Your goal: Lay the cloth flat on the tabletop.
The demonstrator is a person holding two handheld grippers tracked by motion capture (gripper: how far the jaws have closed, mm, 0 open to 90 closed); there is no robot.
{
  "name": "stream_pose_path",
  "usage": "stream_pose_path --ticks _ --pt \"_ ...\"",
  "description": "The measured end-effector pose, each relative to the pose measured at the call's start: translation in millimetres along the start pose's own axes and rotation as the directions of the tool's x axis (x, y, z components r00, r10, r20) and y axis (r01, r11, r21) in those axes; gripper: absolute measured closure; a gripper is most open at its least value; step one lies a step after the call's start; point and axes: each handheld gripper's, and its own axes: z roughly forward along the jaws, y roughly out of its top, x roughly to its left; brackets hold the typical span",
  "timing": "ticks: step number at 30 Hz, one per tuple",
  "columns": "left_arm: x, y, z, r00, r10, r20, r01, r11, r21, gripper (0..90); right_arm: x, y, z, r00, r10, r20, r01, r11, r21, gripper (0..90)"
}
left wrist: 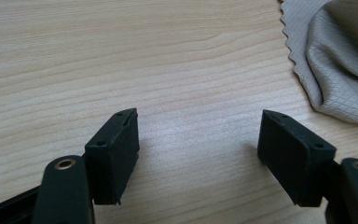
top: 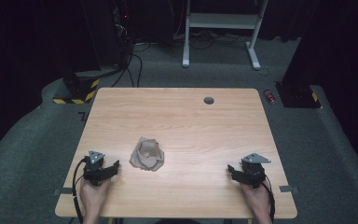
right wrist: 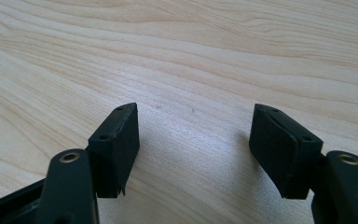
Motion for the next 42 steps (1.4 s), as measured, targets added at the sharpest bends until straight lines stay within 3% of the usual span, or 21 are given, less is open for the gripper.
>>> stream_pose_path --ticks 9,19,28,37,41,42 --pt "-0.7 0.4 0.5 0.9998 0.013 0.014 -0.013 0.9999 0.008 25.8 -0.8 0.2 0.3 0.9999 0.007 0.011 -0.007 1.0 -0.001 31.8" --pt "-1.7 1.6 2.3 0.9995 0.022 0.023 -0.022 0.9995 0.023 17.6 -2.9 1.1 1.8 0.9993 0.025 0.028 -0.025 1.0 0.011 23.6" --pt "-2.7 1.5 1.8 0.9997 0.016 0.016 -0.016 0.9998 0.014 20.7 -4.0 1.4 2.4 0.9985 0.039 0.039 -0.04 0.999 0.019 19.5" --pt "-11.0 3.4 -1.2 0.9979 0.015 0.063 -0.015 0.9999 -0.009 24.2 -4.3 1.4 2.4 0.9985 0.037 0.039 -0.038 0.999 0.018 19.4" --pt "-16.6 6.9 -3.9 0.9949 0.024 0.098 -0.023 0.9997 -0.012 24.8 -4.4 1.4 2.5 0.9985 0.038 0.039 -0.039 0.999 0.017 19.5" --pt "-21.0 9.2 -4.9 0.9918 0.028 0.124 -0.027 0.9995 -0.016 25.0 -4.4 1.4 2.5 0.9985 0.038 0.039 -0.038 0.999 0.017 19.5"
